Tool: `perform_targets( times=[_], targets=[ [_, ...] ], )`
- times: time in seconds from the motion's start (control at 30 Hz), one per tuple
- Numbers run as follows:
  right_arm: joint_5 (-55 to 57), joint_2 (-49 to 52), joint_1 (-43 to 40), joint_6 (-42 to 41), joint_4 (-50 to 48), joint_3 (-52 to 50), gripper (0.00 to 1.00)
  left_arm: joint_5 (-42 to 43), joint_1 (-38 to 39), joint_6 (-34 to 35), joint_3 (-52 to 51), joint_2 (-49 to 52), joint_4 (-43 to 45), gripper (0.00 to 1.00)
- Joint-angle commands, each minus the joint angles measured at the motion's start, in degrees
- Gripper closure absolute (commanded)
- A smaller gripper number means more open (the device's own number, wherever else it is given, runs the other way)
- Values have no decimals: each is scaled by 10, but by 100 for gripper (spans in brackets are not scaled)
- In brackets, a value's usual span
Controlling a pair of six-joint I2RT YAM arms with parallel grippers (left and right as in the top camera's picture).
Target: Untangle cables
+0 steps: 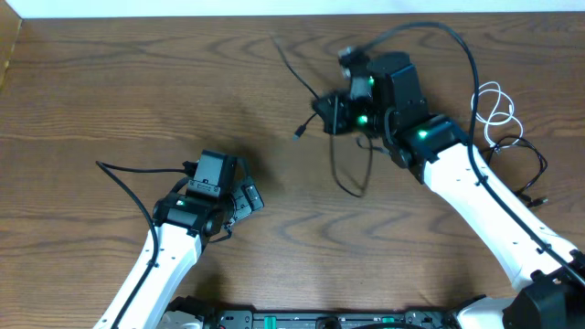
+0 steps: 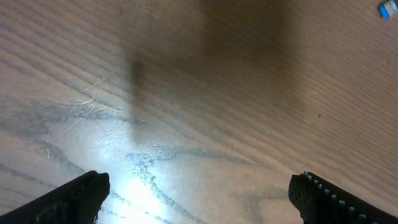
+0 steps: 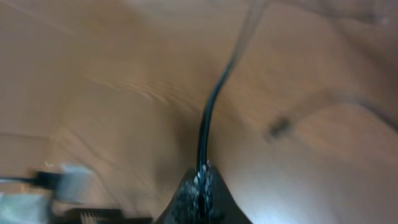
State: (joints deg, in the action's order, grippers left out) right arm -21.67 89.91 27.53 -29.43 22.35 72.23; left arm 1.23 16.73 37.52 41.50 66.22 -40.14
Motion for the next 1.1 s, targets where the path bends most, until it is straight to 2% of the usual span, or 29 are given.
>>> perform_targets(
  times=[0.0,0.2,0.33,0.53,0.9,1.07],
  targets=[
    [50,12,-2,34,78,2,99,-2,1,3,5,-3,-1,2],
    [76,35,-2,100,230,0,99,-2,1,3,5,-3,-1,2],
    [112,64,-1,109,320,0,99,-2,1,3,5,-3,-1,2],
    [122,100,2,165,397,-1,99,-2,1,3,5,-3,-1,2],
    [127,165,14,169,409,-2,99,-2,1,3,5,-3,-1,2],
    [55,175,21,162,339,-2,99,-2,1,3,5,-3,-1,2]
  ],
)
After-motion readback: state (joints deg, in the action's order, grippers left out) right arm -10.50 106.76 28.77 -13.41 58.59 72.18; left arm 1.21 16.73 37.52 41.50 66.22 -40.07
